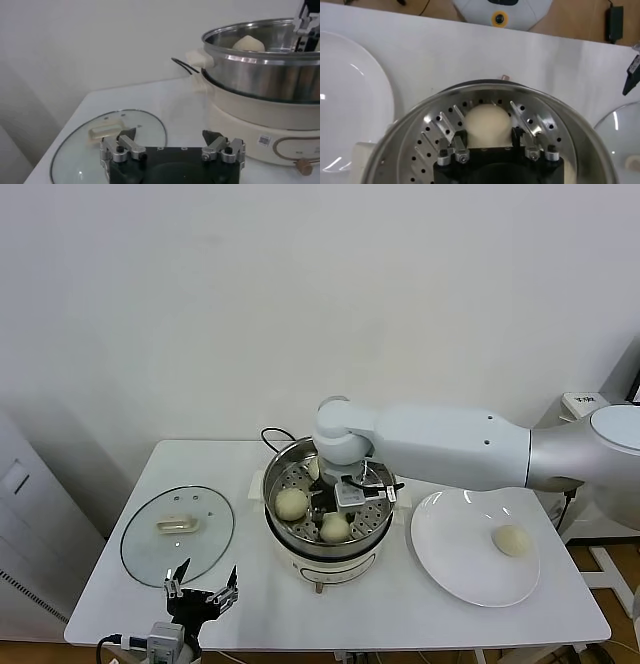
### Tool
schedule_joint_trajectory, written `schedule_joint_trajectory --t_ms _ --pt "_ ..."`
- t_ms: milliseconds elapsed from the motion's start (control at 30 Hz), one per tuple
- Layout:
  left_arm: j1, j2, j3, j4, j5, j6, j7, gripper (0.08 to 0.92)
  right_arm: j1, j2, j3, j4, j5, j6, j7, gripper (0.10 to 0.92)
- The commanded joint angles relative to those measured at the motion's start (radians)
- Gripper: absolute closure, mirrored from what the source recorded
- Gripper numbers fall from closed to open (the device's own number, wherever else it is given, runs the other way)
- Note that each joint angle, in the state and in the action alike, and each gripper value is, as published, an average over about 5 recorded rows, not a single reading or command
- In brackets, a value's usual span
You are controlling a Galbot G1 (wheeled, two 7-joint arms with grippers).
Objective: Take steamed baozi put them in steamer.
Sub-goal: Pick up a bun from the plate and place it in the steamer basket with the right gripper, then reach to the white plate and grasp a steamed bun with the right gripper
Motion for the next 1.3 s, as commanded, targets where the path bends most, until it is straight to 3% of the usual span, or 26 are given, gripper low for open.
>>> schedule_joint_trajectory --t_ms 33,133,500,633,867,1067,1300 --pt "0.0 -0.049 0.0 0.004 0.0 0.0 0.0 0.177 -0.021 0.003 0.006 0.005 -0.038 -0.003 0.014 0.482" --pt "-0.002 -0.049 0.0 0.006 0.0 0.001 0.001 0.177 -0.02 -0.006 0.007 0.009 -0.034 -0.02 0.021 0.466" --pt "-0.002 -0.049 0.003 0.014 0.004 0.001 0.0 0.177 0.052 -0.06 0.07 -0.013 0.109 -0.127 -0.03 0.212" --pt "-0.001 -0.048 0.006 0.013 0.003 0.0 0.001 0.177 0.138 -0.159 0.104 -0.005 0.255 -0.259 -0.064 0.203" --pt "-0.002 -0.042 0.004 -0.001 -0.019 0.009 0.008 0.177 0.374 -0.384 0.049 -0.037 0.56 -0.705 -0.126 0.203" --pt "-0.001 -0.033 0.011 -0.011 -0.049 0.019 0.019 0.177 0.44 -0.562 0.002 -0.125 0.577 -0.997 -0.129 0.203" --pt "0.003 -0.019 0.005 -0.025 -0.091 0.023 0.026 0.177 0.286 -0.686 0.093 -0.207 0.453 -0.997 -0.139 0.203"
